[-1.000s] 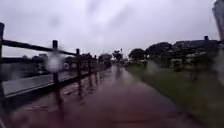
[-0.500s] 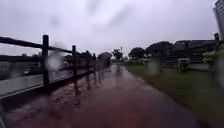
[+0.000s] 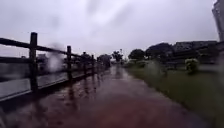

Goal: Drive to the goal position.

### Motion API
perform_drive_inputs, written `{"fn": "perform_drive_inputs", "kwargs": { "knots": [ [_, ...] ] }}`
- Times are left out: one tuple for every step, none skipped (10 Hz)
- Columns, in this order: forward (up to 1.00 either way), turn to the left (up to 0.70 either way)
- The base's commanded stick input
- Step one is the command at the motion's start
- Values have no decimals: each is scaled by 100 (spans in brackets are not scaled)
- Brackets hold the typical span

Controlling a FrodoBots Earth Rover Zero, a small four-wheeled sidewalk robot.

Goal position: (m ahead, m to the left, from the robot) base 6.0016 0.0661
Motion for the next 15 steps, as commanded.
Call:
{"fn": "perform_drive_inputs", "kwargs": {
  "knots": [
    [100, 1],
    [100, 1],
    [100, 1],
    [100, 1],
    [100, 1],
    [100, 1],
    [100, 1],
    [100, 1],
    [100, 1],
    [100, 1],
    [100, 1],
    [100, 1],
    [100, 1],
    [100, 1],
    [100, 1]
  ]
}}
